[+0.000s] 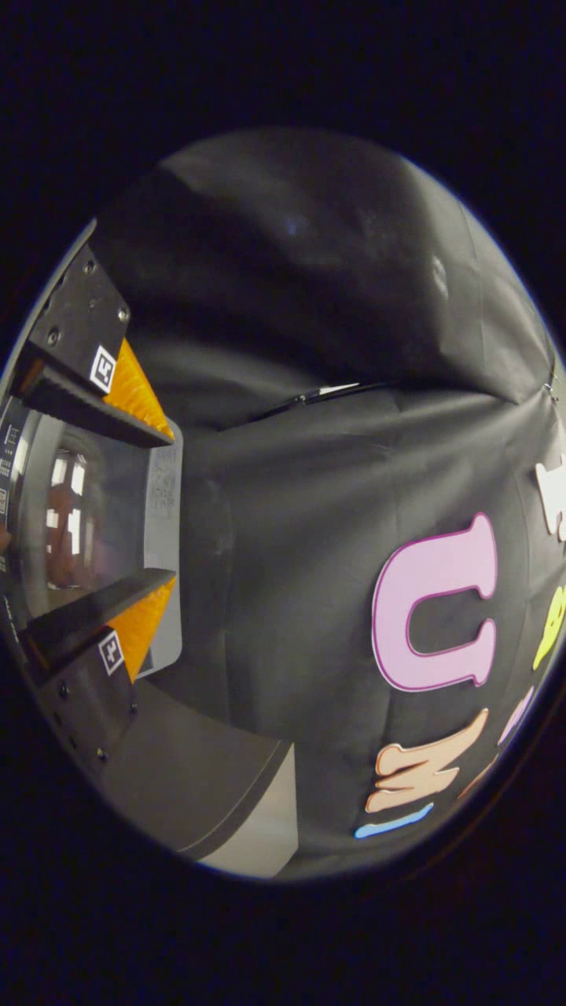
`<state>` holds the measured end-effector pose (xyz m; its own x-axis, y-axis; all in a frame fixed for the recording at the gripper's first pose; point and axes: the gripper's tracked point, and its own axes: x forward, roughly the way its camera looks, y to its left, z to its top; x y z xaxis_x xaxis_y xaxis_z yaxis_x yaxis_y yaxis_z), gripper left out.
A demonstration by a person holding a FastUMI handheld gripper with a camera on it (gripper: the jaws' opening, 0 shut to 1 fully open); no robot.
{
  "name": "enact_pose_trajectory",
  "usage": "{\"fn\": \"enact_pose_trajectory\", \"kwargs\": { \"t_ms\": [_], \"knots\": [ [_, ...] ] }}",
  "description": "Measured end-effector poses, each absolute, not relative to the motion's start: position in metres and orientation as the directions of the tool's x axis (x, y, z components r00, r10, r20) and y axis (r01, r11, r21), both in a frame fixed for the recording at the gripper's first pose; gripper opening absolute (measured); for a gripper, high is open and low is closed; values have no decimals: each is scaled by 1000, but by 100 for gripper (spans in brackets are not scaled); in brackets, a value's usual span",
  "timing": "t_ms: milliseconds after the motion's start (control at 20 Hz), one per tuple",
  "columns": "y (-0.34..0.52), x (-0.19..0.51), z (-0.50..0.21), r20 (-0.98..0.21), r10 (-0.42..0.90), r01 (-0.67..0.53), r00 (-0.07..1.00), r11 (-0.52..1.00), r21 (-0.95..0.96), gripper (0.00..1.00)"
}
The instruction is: Put the clothes into the washing machine and then close the washing machine lid.
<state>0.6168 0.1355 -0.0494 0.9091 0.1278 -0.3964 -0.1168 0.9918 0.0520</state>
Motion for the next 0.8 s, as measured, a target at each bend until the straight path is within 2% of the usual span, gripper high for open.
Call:
{"fn": "enact_pose_trajectory", "kwargs": {
  "t_ms": [800],
  "knots": [
    [133, 611, -32, -297, 176, -144, 939, 982, 124, 94]
  ]
}}
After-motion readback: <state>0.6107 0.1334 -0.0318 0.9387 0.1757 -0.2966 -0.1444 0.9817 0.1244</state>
